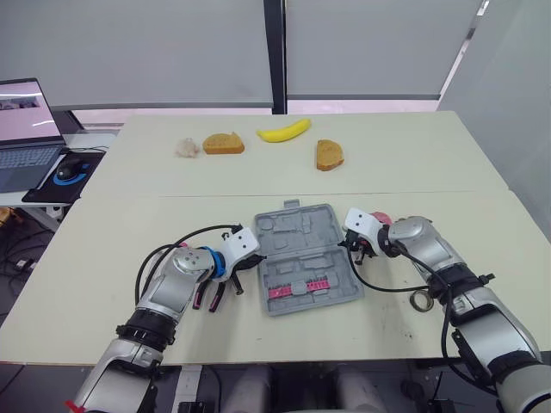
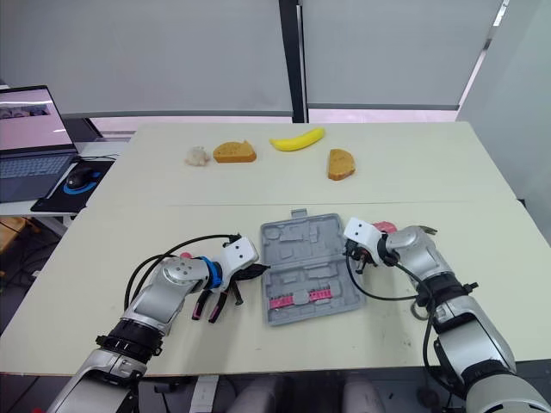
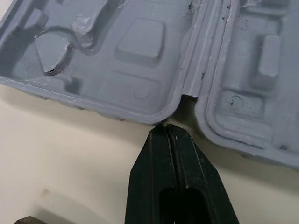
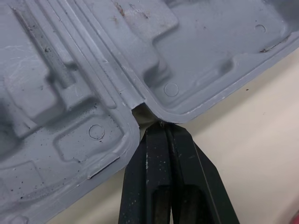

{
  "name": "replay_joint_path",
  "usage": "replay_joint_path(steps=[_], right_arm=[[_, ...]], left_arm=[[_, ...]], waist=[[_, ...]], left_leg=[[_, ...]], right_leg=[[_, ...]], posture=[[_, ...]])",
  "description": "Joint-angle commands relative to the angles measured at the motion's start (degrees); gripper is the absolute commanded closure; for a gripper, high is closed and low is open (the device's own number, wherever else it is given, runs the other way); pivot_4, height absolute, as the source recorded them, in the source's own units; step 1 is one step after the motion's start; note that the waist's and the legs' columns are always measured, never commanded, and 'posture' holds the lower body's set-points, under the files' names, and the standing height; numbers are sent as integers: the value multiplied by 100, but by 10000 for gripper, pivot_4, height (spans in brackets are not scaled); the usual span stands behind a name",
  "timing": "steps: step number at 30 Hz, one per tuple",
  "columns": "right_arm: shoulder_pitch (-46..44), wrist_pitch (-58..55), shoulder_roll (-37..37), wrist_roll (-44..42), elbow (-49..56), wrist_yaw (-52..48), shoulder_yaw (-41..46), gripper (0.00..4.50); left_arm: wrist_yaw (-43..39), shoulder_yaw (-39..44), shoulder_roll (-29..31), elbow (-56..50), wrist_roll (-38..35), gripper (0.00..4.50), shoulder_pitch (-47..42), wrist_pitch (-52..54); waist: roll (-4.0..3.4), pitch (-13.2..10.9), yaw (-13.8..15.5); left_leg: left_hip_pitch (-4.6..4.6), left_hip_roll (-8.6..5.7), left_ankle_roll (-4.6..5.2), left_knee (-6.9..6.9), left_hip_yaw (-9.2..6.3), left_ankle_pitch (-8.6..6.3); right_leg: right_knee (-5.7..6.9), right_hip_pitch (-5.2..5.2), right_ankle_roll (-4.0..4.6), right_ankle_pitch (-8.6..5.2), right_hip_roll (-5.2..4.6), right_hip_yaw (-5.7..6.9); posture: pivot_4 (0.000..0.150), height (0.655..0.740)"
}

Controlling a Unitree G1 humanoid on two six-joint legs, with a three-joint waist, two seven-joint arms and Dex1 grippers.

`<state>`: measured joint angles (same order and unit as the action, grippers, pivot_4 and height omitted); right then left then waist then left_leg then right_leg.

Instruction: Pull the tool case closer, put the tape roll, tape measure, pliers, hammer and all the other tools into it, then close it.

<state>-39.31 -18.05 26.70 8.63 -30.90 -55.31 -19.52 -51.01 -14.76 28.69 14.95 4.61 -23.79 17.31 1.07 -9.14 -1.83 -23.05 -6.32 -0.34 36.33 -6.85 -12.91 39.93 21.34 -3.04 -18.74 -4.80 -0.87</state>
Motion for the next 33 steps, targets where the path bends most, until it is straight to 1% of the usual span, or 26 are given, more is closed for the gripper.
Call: replay_joint_path(steps=[1,4,9,13,18,24,33], right_arm=[[282,-434,54,-249,871,-118,181,44866],[608,-808,158,-333,1428,-93,267,44866],[1448,-1602,466,-550,2750,-15,531,44866],[1896,-2184,604,-721,3642,83,659,44866],[2437,-2689,728,-896,4418,215,715,44866],[2826,-2974,818,-1039,4911,363,674,44866],[2982,-2959,983,-1146,4918,483,539,44866]], left_arm=[[-153,-37,-50,-558,-177,45000,31,237],[-248,-81,-45,-795,-198,45000,101,465],[-341,-190,-64,-1066,-194,45000,216,672],[-479,-200,19,-1403,-267,45000,340,852],[-696,-318,163,-1711,-317,45000,471,1013],[-854,-411,402,-1961,-353,45000,692,1126],[-951,-547,583,-2062,-361,45000,878,1147]], waist=[[0,0,0],[0,0,4],[1,0,15],[1,-1,4],[1,-1,14],[2,-1,16],[2,-1,20]], left_leg=[[-1,0,0,0,-1,0],[-3,0,0,0,-1,0],[-7,0,2,-1,-4,-1],[-11,0,6,-1,-4,-3],[-10,2,19,-1,-12,-11],[-10,2,20,-1,-12,-12],[-10,1,20,-1,-13,-12]], right_leg=[[0,1,0,0,0,0],[0,2,0,0,0,0],[-2,2,0,0,0,1],[-5,4,0,-1,0,1],[-4,2,1,-1,2,6],[-7,2,0,-2,2,5],[-8,0,0,-2,1,6]], posture=[[1500,7400],[1500,7400],[1500,7400],[1500,7400],[1500,7400],[1500,7400],[1500,7400]])
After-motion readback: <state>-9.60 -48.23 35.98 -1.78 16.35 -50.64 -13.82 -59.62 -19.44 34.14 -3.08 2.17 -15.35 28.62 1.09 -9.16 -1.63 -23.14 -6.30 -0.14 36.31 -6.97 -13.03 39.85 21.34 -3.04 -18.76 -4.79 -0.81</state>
